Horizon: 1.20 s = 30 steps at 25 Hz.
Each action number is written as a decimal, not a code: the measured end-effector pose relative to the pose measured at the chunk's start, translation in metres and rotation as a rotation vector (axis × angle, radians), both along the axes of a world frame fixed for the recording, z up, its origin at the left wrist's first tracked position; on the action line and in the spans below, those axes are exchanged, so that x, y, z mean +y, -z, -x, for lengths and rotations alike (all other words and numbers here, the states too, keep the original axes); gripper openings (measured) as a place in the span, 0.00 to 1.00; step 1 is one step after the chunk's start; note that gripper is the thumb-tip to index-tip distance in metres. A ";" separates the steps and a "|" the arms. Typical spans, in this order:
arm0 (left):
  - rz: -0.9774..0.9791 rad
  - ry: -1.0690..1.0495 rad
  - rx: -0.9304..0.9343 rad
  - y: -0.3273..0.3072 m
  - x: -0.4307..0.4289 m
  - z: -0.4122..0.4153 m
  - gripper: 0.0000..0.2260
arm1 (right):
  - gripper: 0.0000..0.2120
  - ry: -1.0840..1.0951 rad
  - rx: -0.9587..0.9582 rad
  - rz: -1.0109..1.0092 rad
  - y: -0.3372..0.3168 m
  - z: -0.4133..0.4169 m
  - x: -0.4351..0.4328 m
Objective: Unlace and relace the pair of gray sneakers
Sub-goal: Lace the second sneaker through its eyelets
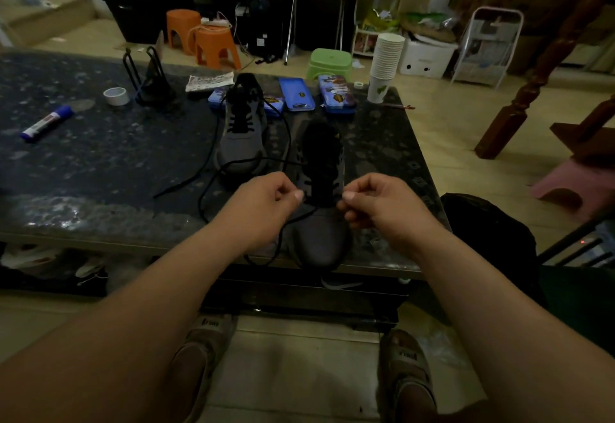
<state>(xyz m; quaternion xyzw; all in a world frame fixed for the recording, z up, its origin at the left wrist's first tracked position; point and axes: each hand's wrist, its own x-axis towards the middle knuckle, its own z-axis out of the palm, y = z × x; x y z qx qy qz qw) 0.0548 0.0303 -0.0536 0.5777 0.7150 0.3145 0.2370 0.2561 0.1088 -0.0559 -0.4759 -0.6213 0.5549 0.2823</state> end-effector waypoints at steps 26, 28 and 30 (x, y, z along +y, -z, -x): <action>-0.200 0.151 0.020 0.028 0.044 0.005 0.04 | 0.11 -0.244 -0.339 -0.639 -0.025 0.048 0.095; -0.206 0.168 0.029 0.030 0.042 0.003 0.04 | 0.11 -0.200 -0.354 -0.631 -0.017 0.054 0.094; -0.207 0.156 0.048 0.032 0.043 0.000 0.04 | 0.11 -0.147 -0.373 -0.616 -0.013 0.054 0.093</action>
